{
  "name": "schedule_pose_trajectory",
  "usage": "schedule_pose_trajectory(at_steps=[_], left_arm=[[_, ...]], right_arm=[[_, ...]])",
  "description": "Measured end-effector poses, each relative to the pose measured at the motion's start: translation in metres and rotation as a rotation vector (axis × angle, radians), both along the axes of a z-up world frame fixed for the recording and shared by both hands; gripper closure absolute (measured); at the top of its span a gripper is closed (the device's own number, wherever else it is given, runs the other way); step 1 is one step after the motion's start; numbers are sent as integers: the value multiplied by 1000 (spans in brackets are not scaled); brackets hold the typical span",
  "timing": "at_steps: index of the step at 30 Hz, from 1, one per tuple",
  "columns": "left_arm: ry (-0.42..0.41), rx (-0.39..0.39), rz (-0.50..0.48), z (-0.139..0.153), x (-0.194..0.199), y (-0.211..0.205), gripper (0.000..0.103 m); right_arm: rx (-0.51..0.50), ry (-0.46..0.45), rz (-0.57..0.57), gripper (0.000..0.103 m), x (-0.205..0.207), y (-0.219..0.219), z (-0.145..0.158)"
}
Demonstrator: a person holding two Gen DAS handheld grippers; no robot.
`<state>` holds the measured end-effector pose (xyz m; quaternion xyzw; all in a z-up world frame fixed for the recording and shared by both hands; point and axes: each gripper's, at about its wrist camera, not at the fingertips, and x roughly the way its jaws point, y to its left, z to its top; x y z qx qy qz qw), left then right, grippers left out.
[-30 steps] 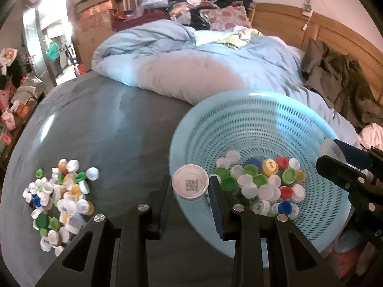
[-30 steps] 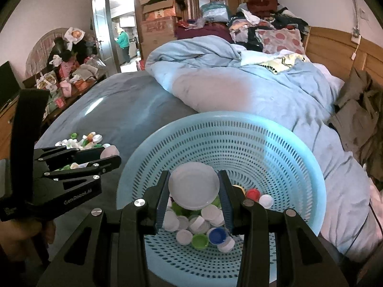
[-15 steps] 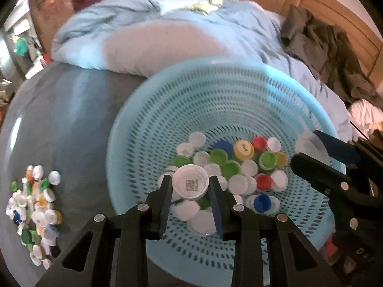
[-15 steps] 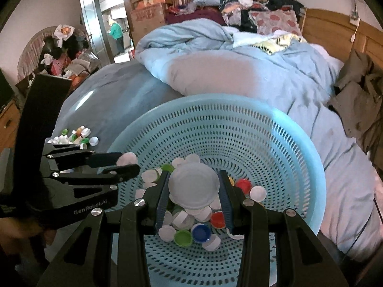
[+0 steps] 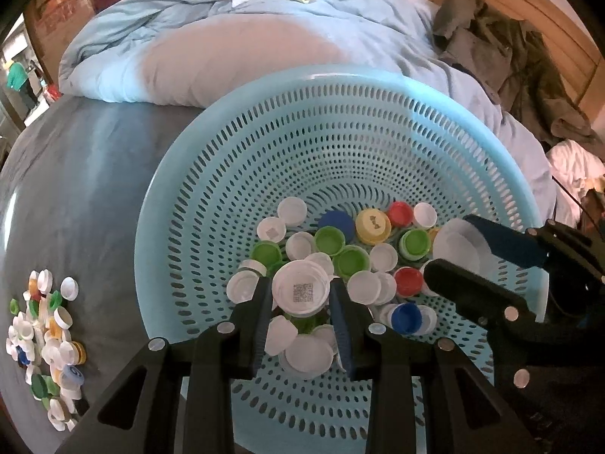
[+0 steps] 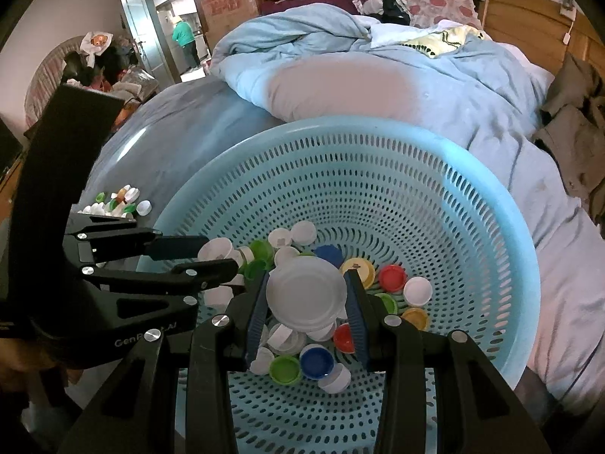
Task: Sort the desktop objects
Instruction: 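Open both grippers to drop the caps into the basket, then move both open grippers back over the cap pile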
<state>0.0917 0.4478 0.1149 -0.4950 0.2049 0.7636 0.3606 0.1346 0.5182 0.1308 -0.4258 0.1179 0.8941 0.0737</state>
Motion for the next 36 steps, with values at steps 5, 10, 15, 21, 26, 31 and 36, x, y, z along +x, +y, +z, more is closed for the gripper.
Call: schedule_pose_trajectory(at_steps=[5, 10, 15, 21, 26, 31, 36], left_arm=[[54, 21, 37, 9, -2, -8, 24], [88, 56, 48, 23, 0, -23, 15], [159, 110, 94, 36, -1, -74, 10], [159, 54, 324, 2, -48, -205, 8], [110, -75, 492, -42, -117, -276, 8], [21, -134, 534, -82, -157, -301, 8], [-35, -108, 477, -103, -132, -316, 8]], right_arm=[[20, 13, -18, 64, 1, 0, 3], [29, 77, -64, 45, 14, 0, 14], [34, 189, -50, 43, 39, -17, 34], [69, 214, 97, 42, 60, -76, 30], [36, 123, 207, 42, 53, -116, 0], [21, 60, 267, 42, 44, -135, -19], [21, 44, 283, 42, 43, -149, -28]])
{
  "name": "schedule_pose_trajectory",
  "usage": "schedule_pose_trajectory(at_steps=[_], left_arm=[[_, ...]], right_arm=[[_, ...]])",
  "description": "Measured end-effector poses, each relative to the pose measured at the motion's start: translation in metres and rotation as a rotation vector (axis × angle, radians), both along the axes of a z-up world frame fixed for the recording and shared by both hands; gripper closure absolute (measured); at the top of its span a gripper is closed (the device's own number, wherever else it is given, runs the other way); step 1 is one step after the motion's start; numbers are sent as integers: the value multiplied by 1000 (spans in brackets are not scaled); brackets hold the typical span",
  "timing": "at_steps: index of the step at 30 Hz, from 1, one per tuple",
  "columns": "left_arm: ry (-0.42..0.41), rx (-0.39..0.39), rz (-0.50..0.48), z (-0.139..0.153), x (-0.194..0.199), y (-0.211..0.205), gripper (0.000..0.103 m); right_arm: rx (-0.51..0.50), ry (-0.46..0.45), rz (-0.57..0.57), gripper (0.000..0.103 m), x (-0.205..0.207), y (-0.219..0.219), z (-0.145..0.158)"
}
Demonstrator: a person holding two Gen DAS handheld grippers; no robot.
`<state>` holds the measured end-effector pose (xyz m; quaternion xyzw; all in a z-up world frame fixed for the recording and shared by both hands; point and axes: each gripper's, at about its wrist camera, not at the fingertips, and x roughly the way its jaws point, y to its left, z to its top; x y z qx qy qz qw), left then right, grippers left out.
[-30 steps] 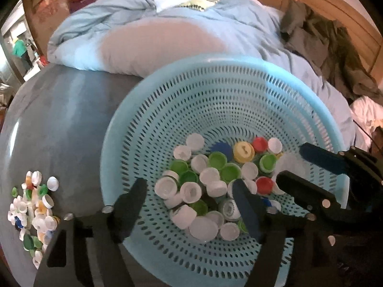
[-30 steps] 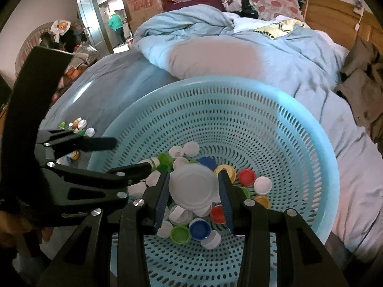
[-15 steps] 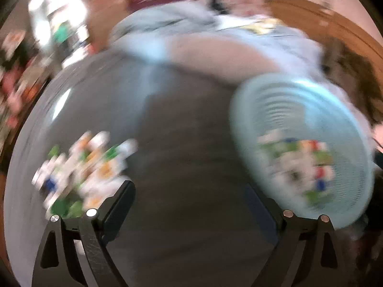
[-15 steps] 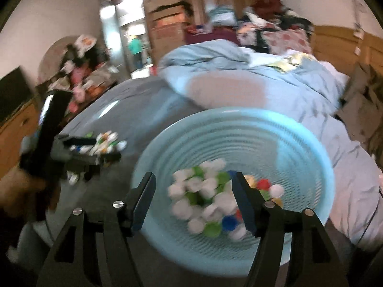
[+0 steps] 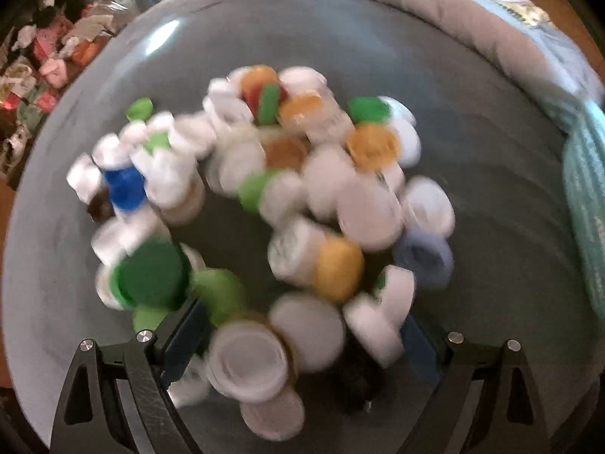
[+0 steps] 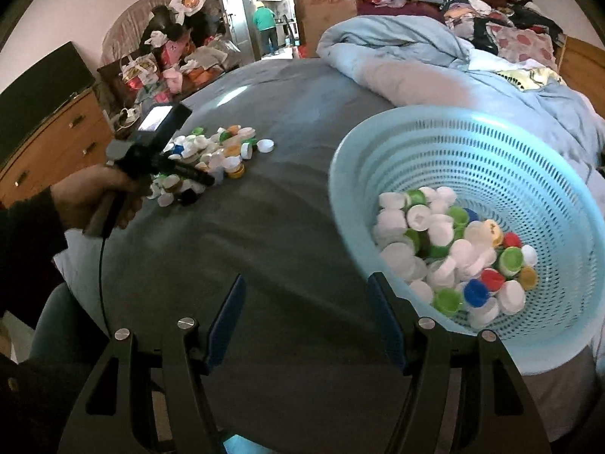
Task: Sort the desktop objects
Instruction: 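Move both open grippers back over the cap pile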
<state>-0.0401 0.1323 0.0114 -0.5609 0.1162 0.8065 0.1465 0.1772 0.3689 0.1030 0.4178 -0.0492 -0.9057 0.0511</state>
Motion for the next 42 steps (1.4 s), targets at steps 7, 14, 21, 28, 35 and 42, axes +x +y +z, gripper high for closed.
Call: schedule_pose_trajectory(at_steps=[7, 14, 21, 28, 35, 42], left_arm=[[30, 153, -71, 12, 64, -41, 8], [289, 274, 107, 48, 110, -130, 8], [218, 206, 170, 21, 86, -155, 41], [209, 218, 110, 9, 59, -137, 30], [116, 190, 57, 16, 67, -136, 90], [145, 252, 106, 32, 104, -173, 88]], right_arm=[[18, -3, 45, 42, -6, -27, -4], [35, -19, 93, 42, -8, -51, -14], [44, -40, 141, 42, -11, -75, -21], [53, -62, 130, 42, -12, -74, -22], [50, -58, 135, 42, -15, -78, -20], [19, -74, 177, 42, -21, -90, -27]])
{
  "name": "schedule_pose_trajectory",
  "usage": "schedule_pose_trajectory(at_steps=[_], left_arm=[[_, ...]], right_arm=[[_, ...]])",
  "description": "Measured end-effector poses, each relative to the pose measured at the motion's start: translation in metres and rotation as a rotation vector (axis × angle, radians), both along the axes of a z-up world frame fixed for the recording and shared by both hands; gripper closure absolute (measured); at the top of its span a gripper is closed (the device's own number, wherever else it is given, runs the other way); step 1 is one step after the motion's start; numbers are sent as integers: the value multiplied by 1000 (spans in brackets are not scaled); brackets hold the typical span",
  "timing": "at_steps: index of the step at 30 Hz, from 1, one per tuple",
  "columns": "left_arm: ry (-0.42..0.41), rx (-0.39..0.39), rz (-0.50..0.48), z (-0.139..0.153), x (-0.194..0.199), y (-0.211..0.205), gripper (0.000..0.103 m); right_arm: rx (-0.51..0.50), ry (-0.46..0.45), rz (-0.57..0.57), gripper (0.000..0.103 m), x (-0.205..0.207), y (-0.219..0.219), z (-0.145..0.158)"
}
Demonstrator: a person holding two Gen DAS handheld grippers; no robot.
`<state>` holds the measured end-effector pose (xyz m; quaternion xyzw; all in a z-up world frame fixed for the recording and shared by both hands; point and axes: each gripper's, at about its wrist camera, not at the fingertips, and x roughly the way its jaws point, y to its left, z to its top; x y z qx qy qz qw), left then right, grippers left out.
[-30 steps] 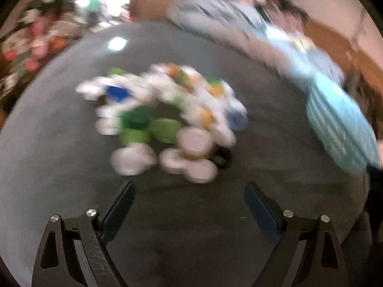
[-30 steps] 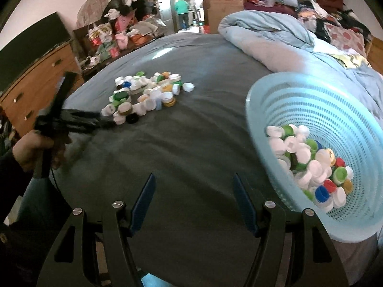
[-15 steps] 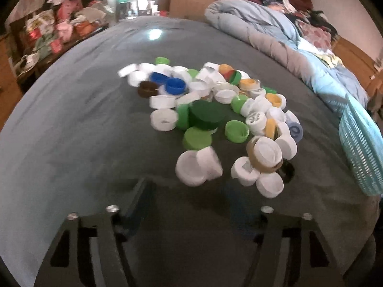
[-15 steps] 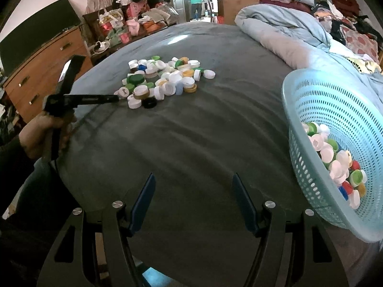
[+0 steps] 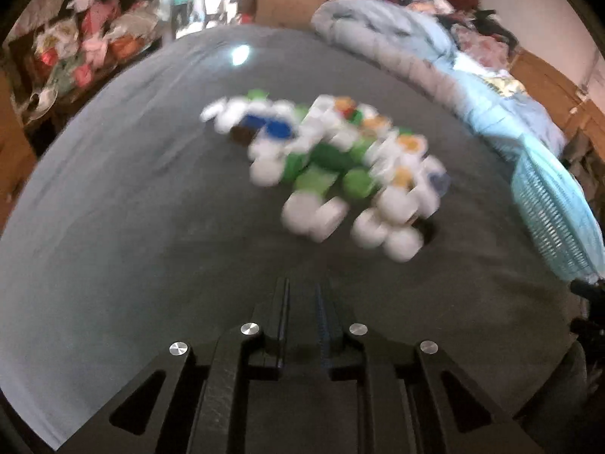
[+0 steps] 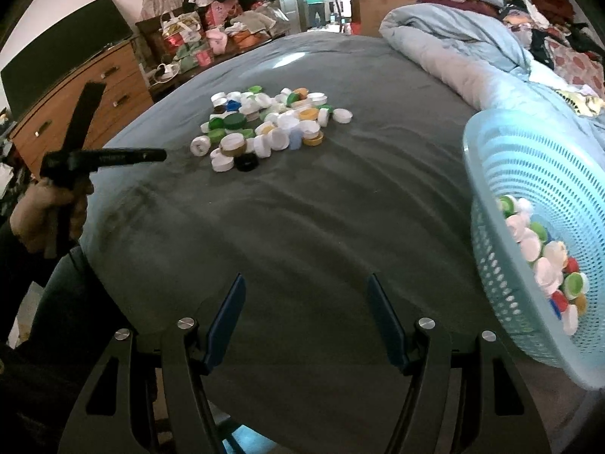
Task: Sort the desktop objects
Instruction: 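Move both open grippers back over the cap pile, then grasp a white cap with the left gripper while the right grasps a blue-rimmed cap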
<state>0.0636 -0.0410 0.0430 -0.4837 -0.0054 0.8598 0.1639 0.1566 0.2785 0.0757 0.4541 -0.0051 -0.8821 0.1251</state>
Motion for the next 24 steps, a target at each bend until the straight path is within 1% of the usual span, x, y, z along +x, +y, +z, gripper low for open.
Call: schedule_pose_trajectory(at_steps=[1, 2, 3, 4, 5, 7, 9, 12, 15, 16, 17, 18, 19, 21, 22, 24], left_arm=[[-11, 25, 27, -3, -1, -5, 87], [2, 47, 51, -4, -3, -9, 74], [26, 62, 66, -3, -5, -9, 63], [47, 58, 81, -2, -8, -8, 42], [72, 35, 98, -2, -14, -5, 37], [103, -35, 61, 0, -29, 6, 37], [84, -121, -18, -8, -48, 21, 37], [66, -114, -90, -17, -61, 30, 37], [75, -126, -103, -20, -64, 36, 39], [79, -119, -106, -21, -64, 35, 48], [82, -116, -106, -20, -64, 36, 68], [83, -113, -103, -21, -63, 36, 69], [88, -104, -100, -20, -62, 36, 69], [103, -65, -89, -17, -56, 32, 69], [109, -58, -76, -16, -56, 32, 69], [99, -16, -43, -19, -54, 23, 69]], right_arm=[[2, -1, 6, 42, -1, -2, -1], [7, -4, 12, 42, -3, -4, -3], [7, -8, 17, 42, -5, -7, -4], [2, -12, 20, 42, -7, -9, -5], [0, -14, 22, 42, -8, -11, -6], [3, -14, 31, 42, -9, -14, -6], [6, -12, 31, 42, -8, -13, -6], [2, -23, 9, 42, -8, -8, -9], [-7, -32, -9, 42, -10, -4, -12], [-8, -31, -10, 42, -11, -5, -12], [-9, -32, -6, 42, -12, -5, -13], [-8, -27, -1, 44, -13, -7, -12], [-8, -16, 4, 50, -14, -8, -11], [-2, 9, 15, 57, -17, -10, -7], [-2, 24, 16, 57, -21, -11, -5], [-20, 36, 13, 57, -35, -10, -4]])
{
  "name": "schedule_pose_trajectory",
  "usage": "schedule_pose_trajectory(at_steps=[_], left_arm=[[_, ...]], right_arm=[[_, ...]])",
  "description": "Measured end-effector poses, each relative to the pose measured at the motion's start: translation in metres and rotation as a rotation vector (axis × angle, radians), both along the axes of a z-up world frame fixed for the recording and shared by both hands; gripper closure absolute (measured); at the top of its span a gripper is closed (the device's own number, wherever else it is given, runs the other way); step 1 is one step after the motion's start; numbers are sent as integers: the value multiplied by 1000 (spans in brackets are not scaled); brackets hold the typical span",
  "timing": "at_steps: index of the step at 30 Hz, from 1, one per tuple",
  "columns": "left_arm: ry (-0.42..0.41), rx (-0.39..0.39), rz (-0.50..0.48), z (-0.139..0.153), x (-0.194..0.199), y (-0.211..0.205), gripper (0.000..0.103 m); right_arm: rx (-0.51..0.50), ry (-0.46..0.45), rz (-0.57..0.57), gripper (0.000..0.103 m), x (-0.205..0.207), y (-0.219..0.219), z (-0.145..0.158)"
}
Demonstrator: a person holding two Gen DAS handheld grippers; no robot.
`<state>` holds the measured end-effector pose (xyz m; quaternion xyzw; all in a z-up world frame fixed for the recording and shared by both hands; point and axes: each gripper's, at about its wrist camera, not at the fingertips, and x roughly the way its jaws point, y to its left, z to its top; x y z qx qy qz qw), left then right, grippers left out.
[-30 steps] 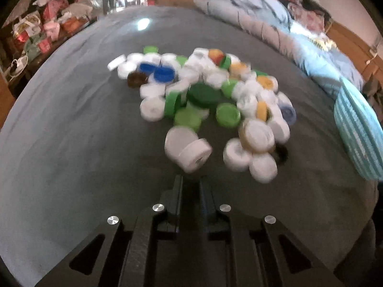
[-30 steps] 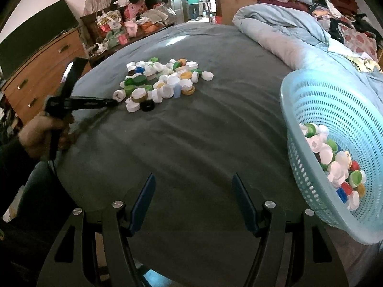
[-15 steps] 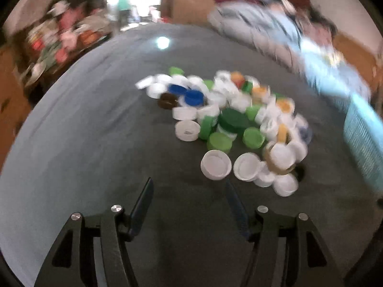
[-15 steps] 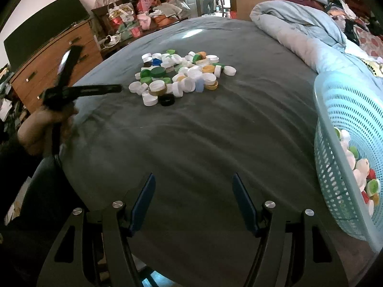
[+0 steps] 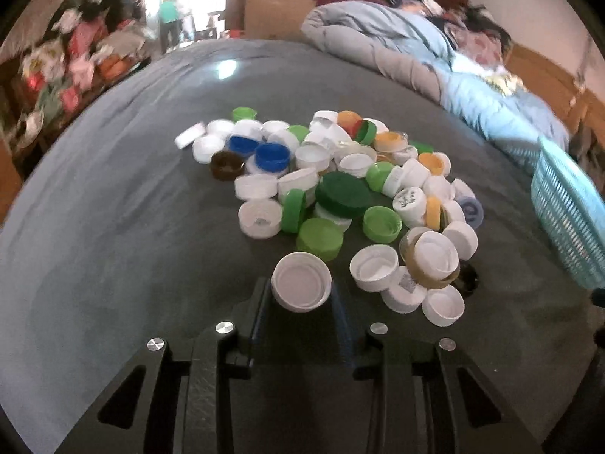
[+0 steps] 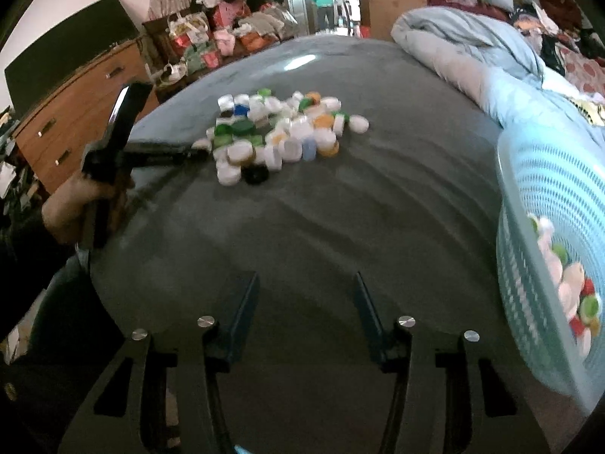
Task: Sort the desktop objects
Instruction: 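Grasp a white cap with the left gripper while the right grasps a blue-rimmed cap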
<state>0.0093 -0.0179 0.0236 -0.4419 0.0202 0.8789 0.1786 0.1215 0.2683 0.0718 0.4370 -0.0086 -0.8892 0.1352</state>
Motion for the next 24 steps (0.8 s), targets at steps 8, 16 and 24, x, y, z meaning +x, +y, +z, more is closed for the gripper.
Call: schedule_pose_trajectory(at_steps=[8, 16, 24], left_arm=[[3, 24, 23, -10, -1, -3, 68], [-4, 44, 26, -12, -3, -6, 67], [-3, 37, 27, -13, -5, -5, 66]], right_arm=[[-19, 10, -4, 57, -93, -12, -19], [-80, -32, 13, 64, -144, -31, -47], [-76, -28, 7, 71, -164, -34, -57]])
